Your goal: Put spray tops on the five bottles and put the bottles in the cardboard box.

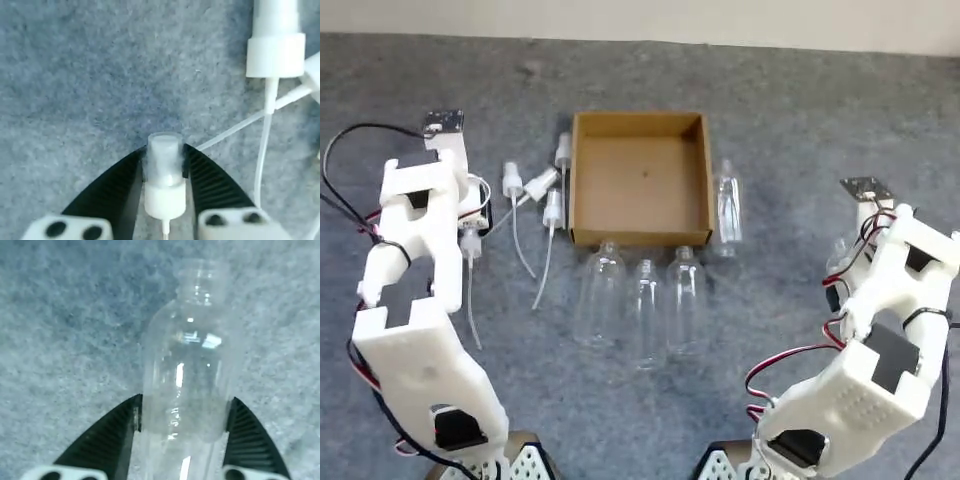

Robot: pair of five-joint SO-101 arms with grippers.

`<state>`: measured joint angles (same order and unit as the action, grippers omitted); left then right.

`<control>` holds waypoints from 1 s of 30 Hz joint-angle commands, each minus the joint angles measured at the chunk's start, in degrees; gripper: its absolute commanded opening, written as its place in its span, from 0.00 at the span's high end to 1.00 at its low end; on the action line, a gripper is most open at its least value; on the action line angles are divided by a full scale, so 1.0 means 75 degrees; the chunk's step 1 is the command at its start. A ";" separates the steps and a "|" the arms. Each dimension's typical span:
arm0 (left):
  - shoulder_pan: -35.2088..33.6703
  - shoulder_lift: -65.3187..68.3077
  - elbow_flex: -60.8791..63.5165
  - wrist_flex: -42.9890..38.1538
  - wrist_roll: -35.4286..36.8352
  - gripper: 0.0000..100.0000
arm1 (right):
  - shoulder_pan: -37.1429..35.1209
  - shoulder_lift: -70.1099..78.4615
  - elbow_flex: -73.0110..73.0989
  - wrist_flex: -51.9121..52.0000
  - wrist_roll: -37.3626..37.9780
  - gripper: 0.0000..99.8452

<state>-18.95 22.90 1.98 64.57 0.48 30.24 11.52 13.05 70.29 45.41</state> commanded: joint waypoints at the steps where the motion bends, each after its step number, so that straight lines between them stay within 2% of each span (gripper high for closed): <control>1: 0.0510 -0.0674 -0.0322 0.1067 -0.0445 1.00 | 0.0275 -0.0475 -0.0053 -0.0123 0.0082 0.79; 10: 0.1588 -0.3604 0.0006 0.2837 -0.1207 1.00 | 0.0404 -0.0475 -0.0053 -0.0100 0.0082 0.79; 15: 0.1788 -0.4835 0.1471 0.2930 -0.1524 1.00 | 0.0580 -0.0475 -0.0053 -0.0147 0.0082 0.79; 20: 0.1823 -0.5468 0.3147 0.1969 -0.1465 1.00 | 0.0568 -0.0475 -0.0053 -0.0111 0.0082 0.78; 25: 0.1834 -0.5808 0.4753 0.0727 -0.1149 1.00 | 0.0498 -0.0486 -0.0053 -0.0100 0.0070 0.70; 30: 0.1834 -0.6042 0.5832 -0.0281 -0.0961 0.99 | 0.0275 -0.0486 -0.0088 -0.0088 0.0035 0.69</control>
<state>-6.29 -19.74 41.45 68.00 -8.40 34.02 11.52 13.05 70.29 45.41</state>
